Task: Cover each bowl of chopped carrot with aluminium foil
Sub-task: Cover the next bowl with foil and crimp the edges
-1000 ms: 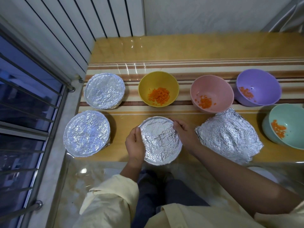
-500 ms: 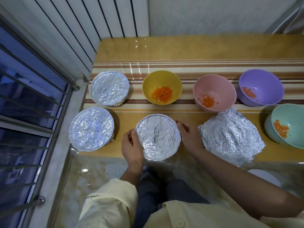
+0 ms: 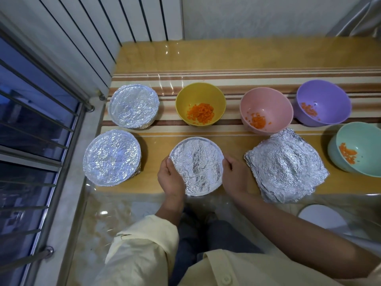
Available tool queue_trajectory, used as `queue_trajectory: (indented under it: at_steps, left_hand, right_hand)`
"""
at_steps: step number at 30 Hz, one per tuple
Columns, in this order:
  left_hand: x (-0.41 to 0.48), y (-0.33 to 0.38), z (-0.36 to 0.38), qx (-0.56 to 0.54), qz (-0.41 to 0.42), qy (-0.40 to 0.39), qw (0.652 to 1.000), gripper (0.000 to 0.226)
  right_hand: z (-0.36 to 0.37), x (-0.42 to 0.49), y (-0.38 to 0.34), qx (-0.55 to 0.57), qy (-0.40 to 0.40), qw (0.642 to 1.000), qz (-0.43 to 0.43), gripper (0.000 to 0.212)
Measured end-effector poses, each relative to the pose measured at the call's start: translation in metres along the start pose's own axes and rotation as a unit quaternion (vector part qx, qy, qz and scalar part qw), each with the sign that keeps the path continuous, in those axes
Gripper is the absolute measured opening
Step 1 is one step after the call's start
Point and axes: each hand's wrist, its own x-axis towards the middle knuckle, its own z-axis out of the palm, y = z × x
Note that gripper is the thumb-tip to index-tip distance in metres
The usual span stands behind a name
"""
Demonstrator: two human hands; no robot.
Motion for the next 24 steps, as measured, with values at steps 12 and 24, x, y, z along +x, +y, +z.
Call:
queue_trajectory:
  at_steps: [12,24]
  left_hand:
    - [0.016,-0.011,-0.01,-0.087,-0.062,-0.112,0.988,0.034]
    - [0.015,-0.005,-0.008,-0.074,-0.055,-0.101,0.991,0.033]
  right_hand:
    - [-0.009,0.029,-0.008,0.092,-0.147,0.981,0.083,0.022]
    - [-0.012,0.04,0.005,0.131,-0.203,0.964,0.107,0.023]
